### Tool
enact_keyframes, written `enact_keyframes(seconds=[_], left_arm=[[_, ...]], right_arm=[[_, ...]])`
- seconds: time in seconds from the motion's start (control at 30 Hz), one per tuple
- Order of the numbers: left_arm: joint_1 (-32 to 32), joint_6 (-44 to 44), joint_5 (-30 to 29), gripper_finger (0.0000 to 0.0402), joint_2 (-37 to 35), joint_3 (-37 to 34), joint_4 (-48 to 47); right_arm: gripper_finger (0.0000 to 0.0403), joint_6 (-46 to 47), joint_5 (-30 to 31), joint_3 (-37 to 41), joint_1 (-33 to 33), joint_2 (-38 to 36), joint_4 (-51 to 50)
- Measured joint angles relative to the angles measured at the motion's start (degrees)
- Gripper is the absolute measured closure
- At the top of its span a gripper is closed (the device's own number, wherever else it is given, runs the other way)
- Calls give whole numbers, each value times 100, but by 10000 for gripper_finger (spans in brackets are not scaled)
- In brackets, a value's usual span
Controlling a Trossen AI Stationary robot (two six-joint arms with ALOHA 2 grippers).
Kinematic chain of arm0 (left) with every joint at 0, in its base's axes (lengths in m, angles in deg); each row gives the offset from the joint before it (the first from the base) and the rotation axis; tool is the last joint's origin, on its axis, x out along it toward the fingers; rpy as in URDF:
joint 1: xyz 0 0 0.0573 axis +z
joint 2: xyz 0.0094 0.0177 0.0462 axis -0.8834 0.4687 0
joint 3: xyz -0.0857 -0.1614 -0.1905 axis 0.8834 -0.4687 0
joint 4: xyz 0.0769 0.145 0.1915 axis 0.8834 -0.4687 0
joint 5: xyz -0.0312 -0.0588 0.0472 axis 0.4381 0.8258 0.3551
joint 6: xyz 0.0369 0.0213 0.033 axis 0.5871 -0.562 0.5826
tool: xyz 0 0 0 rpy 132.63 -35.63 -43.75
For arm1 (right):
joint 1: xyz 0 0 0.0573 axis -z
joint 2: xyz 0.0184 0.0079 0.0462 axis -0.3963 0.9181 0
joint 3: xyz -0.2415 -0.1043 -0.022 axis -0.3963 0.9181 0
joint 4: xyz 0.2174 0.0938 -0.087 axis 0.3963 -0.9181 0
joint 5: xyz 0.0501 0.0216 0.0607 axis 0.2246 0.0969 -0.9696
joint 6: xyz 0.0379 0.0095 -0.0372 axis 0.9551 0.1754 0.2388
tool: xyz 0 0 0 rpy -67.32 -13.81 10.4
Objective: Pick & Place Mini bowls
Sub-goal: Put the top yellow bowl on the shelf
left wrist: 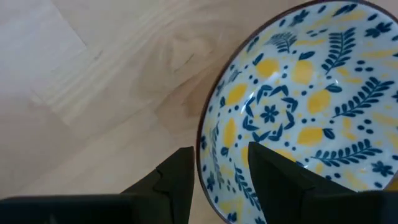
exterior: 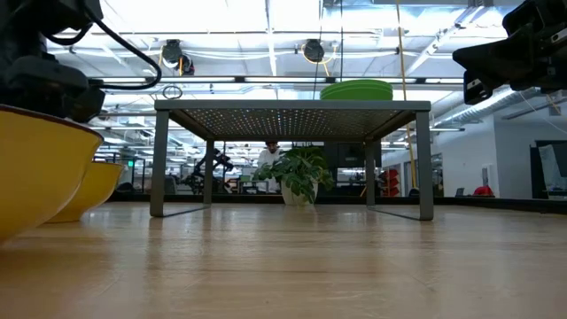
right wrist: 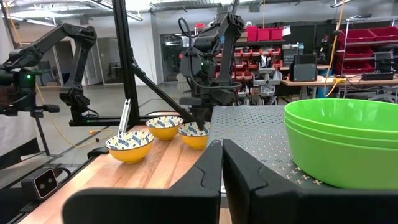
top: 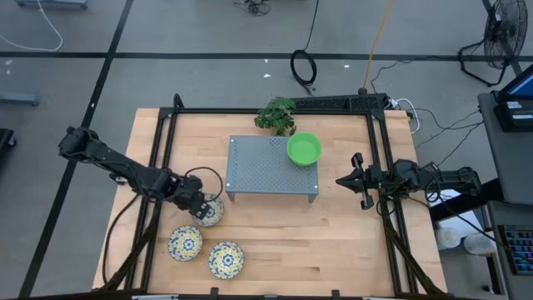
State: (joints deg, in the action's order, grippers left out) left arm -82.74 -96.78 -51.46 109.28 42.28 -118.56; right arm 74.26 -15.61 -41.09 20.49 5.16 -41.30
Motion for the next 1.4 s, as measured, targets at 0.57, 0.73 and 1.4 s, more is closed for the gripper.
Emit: enact_keyframes(seconds=[0.57, 0.73, 1.4], left_arm=[[354, 2109, -660, 250, -2, 0, -7], [374, 3409, -660, 250, -2, 0, -6], [374, 4675, -890, 267, -2, 0, 24]], right_arm=[[403, 1, 0, 0, 1, 0, 0], [403, 0, 0, -1, 0, 0, 0], [403, 0, 0, 1, 0, 0, 0]])
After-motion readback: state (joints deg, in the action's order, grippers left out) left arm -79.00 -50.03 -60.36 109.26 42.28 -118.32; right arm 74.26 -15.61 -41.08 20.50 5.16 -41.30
